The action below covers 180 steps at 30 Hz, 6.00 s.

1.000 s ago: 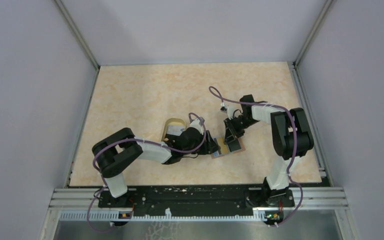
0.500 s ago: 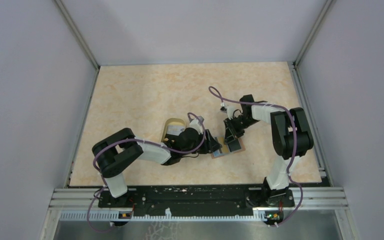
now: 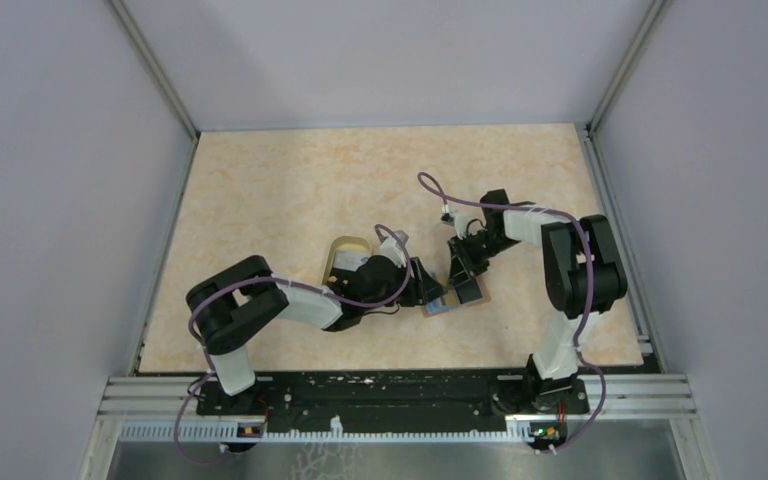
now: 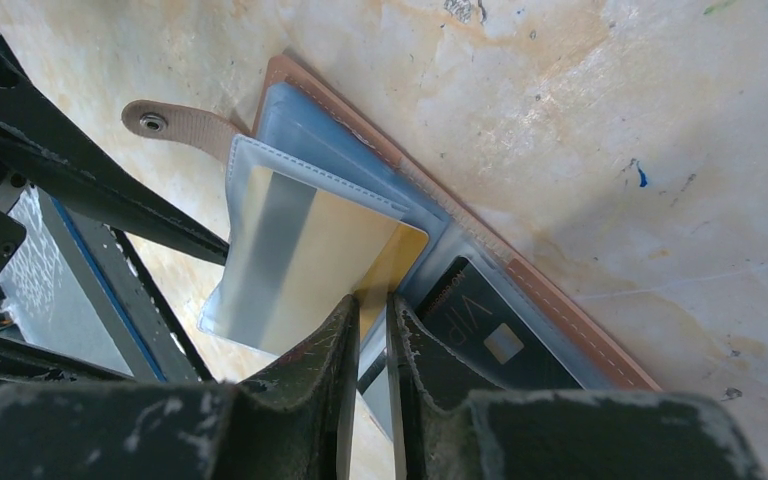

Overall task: Put the credit cards into the card holder
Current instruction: Insert the credit card into the card holder, then pick up the credit card from the storage box.

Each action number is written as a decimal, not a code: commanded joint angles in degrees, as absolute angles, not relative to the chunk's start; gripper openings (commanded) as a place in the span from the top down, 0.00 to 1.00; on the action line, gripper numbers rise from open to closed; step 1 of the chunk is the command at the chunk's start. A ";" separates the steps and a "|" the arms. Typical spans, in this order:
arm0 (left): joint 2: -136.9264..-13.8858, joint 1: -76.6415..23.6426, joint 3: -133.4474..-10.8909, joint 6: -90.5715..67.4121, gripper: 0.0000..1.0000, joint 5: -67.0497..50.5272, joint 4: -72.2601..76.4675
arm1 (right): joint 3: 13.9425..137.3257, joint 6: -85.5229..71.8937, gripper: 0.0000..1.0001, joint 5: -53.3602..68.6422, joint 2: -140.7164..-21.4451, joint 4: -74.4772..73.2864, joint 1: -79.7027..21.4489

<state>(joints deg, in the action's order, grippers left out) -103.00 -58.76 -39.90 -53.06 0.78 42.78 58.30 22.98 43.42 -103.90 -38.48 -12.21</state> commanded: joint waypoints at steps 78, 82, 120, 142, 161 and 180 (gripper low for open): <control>-111.11 -58.97 -41.41 -52.56 0.28 -4.83 64.54 | 56.34 23.05 0.91 33.66 -100.27 -35.99 -13.65; -112.15 -58.89 -42.45 -52.39 0.28 -4.75 63.84 | 56.56 22.71 0.91 33.82 -99.50 -35.83 -13.35; -122.67 -58.91 -61.93 -51.76 0.31 -5.00 44.05 | 50.52 16.43 0.89 28.02 -77.44 -22.30 -2.76; -87.52 -58.96 -41.21 -30.29 0.37 4.32 38.22 | 58.43 27.60 0.90 30.46 -99.18 -39.54 -5.03; -47.14 -58.87 -26.13 -36.65 0.19 32.36 -6.41 | 47.62 41.13 0.22 60.66 -68.46 -23.54 -19.64; -50.55 -32.34 -15.40 -42.19 0.50 9.41 7.99 | 96.14 15.93 0.50 45.58 -118.26 -32.00 -43.71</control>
<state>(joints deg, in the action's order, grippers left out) -51.07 -32.60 -17.96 -39.66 10.63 3.86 90.72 22.81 48.73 -112.90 -29.30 -41.63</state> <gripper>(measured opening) 0.525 0.511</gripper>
